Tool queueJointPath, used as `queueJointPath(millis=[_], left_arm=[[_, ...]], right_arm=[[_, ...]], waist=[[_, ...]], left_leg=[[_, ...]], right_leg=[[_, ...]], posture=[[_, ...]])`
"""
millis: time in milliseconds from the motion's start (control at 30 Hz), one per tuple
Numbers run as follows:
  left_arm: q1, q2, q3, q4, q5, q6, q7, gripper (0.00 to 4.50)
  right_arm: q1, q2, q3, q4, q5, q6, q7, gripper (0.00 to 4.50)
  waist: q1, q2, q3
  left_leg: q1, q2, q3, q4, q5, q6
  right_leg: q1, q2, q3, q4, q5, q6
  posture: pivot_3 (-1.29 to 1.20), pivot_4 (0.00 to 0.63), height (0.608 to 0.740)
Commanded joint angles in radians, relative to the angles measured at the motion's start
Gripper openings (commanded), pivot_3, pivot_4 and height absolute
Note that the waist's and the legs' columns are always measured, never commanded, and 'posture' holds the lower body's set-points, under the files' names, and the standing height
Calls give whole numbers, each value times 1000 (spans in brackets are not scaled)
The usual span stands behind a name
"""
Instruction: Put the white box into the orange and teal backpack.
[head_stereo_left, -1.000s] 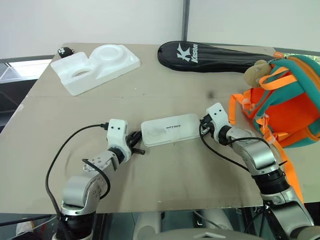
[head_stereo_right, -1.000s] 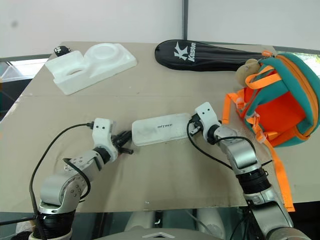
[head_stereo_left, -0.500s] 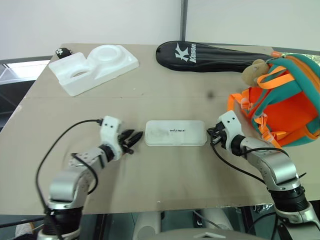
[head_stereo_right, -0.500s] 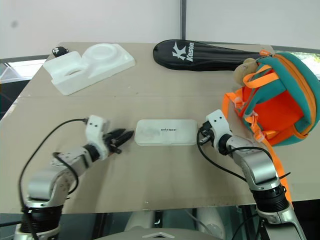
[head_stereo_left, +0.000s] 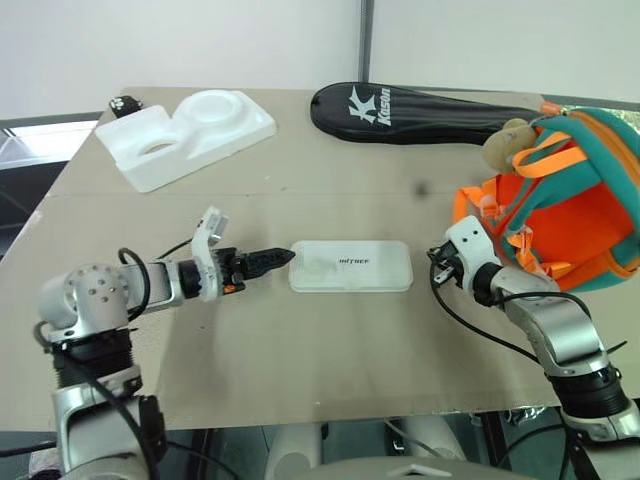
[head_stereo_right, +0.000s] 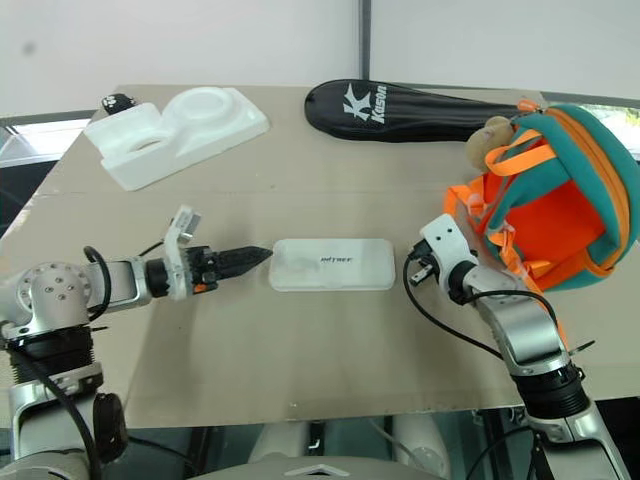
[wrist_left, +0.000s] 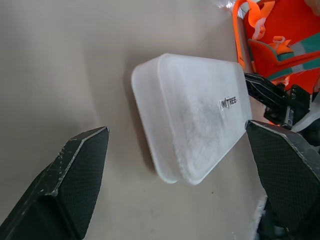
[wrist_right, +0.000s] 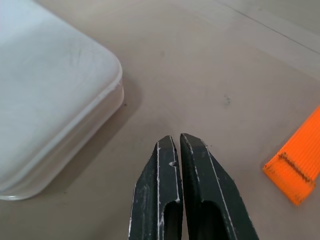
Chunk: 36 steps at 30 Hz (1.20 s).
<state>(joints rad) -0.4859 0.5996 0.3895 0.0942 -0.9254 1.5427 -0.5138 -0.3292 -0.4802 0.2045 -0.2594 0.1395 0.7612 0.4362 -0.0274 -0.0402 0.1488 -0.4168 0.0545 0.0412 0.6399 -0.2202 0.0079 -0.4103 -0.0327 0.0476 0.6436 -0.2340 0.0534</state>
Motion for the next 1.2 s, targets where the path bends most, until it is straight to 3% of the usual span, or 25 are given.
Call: queueJointPath(millis=[33,300,400,533,600,700,967,1000,1033,1200], left_arm=[[-40,-43,-66,43,24,7,-5,4474],[-57,-108,-69,48,27,13,-17,4474],[-45,-109,-54,21,21,32,-16,3716],[-22,-124,-3,4,14,48,-4,1885],[-15,-138,24,-11,5,53,9,1243],[-16,-174,80,-43,-14,58,34,1027],[-68,-277,172,-82,-46,5,109,1024],[-79,-291,169,-79,-44,-14,117,1022],[-88,-298,162,-71,-42,-29,119,1021],[-135,-288,93,-12,-22,-91,75,1021]], right_arm=[[-63,22,58,24,-36,-40,24,0],[-117,109,95,85,-56,-65,33,0],[-111,114,85,83,-61,-65,34,0],[-89,108,66,76,-61,-80,35,0],[-77,118,30,56,-46,-91,19,0],[-35,110,-66,-41,46,-81,63,0],[179,84,-374,-506,309,156,24,3856],[210,75,-420,-572,328,216,0,4179],[231,71,-449,-617,342,261,-23,4436],[244,78,-588,-708,266,470,-220,4436]], waist=[[-1,0,0],[16,0,0],[15,0,0],[15,0,0],[14,0,-1],[15,0,0],[17,0,0],[16,0,0],[16,0,0],[17,0,0]], left_leg=[[0,0,-1,0,0,0],[0,-1,-1,0,0,0],[0,-1,-1,0,0,0],[-1,-1,-2,0,0,0],[-1,-1,-2,0,0,0],[0,-1,-3,0,0,0],[-1,-1,-5,1,0,0],[-1,-1,-5,1,0,0],[-1,-1,-5,1,0,0],[-1,-1,-5,1,0,0]], right_leg=[[0,0,-1,0,0,0],[1,-1,-1,0,0,0],[1,-1,-1,0,0,0],[0,-1,-1,0,0,0],[1,-1,-2,0,0,0],[1,-1,-2,0,0,0],[1,-1,-3,0,0,0],[1,-1,-3,0,0,0],[1,-1,-3,0,0,0],[1,-1,-2,0,0,0]], posture=[[0,150,740],[0,150,740],[0,150,740],[0,150,740],[0,150,740],[0,150,740],[0,150,740],[0,150,740],[0,150,740],[0,150,740]])
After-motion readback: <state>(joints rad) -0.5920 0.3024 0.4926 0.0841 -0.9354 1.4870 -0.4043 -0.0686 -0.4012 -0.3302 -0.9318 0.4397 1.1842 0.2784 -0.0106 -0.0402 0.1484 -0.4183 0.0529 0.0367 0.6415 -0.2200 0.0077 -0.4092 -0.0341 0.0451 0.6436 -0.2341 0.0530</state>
